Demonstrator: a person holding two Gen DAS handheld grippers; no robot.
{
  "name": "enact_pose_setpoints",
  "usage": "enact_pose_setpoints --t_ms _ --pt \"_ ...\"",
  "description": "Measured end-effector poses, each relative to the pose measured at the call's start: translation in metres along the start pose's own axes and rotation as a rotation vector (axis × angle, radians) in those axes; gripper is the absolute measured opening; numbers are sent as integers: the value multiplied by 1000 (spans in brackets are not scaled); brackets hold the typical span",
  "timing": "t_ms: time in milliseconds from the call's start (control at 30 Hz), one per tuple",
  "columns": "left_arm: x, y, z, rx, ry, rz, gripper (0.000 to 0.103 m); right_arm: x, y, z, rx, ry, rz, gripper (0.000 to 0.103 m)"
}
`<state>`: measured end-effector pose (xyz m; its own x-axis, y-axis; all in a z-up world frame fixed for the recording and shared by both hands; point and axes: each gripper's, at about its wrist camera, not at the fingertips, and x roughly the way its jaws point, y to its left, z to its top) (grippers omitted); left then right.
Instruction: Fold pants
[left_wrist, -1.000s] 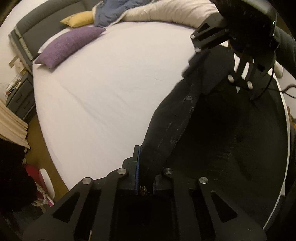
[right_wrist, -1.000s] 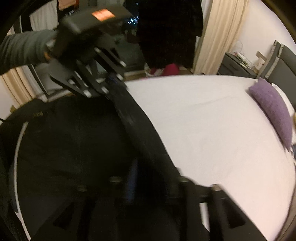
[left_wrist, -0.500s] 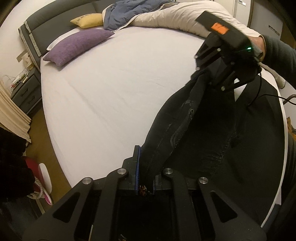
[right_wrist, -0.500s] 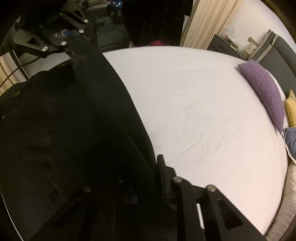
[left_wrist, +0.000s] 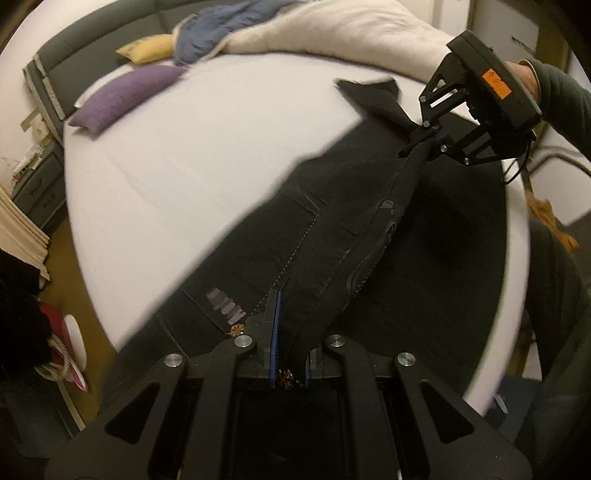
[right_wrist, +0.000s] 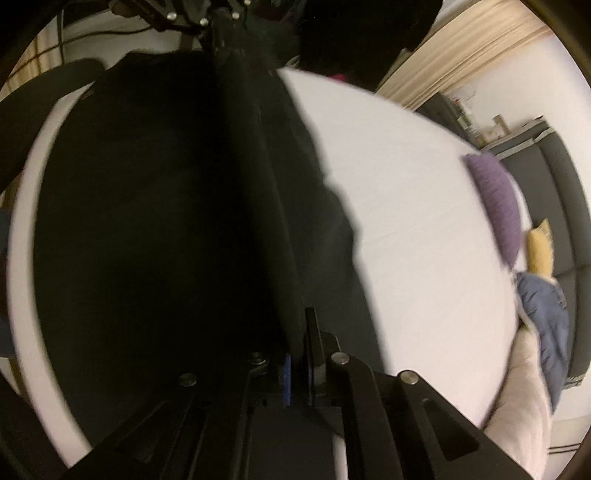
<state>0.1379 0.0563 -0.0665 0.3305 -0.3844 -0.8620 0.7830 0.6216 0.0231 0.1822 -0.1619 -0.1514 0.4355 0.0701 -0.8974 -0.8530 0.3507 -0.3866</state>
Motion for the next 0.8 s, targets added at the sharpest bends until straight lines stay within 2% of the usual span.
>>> enact_pose_setpoints --t_ms 133,200,300,467,633,800 --pt "4 -38 -32 -8 32 7 8 4 45 -17 16 30 6 6" --pt "3 -57 -45 25 35 48 8 5 61 -17 16 43 -2 6" --pt "-4 -74 -57 21 21 45 8 0 83 -18 -5 67 -26 6" --pt "-11 -80 -66 8 4 33 8 -13 98 -19 -16 84 -61 6" --pt "-10 -81 -67 17 12 36 8 -8 108 -9 -19 115 -77 6" --pt "-11 -79 -67 27 12 39 8 -10 119 -13 14 115 -90 6"
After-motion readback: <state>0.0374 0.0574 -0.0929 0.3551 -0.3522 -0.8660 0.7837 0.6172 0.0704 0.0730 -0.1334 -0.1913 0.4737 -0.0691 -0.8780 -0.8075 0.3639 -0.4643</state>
